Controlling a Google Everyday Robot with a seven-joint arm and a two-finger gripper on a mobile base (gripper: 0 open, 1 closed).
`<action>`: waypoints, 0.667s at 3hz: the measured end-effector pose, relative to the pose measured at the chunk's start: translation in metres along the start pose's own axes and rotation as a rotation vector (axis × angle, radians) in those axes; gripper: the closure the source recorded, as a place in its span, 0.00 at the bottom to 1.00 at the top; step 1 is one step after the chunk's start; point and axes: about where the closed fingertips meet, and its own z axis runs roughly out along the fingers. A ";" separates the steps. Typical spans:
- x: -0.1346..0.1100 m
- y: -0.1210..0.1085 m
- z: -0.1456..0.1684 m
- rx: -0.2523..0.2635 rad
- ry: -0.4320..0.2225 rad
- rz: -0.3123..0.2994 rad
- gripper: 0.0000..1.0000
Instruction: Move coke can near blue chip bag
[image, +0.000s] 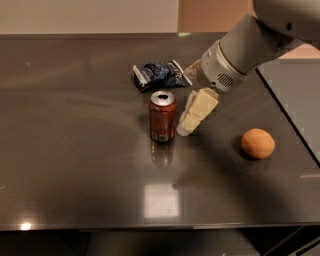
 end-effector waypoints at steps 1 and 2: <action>-0.006 0.001 0.010 -0.013 -0.016 -0.002 0.00; -0.012 0.005 0.021 -0.029 -0.024 -0.004 0.00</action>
Offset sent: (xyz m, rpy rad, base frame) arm -0.0007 0.0329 -0.0187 0.0365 0.0321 0.0317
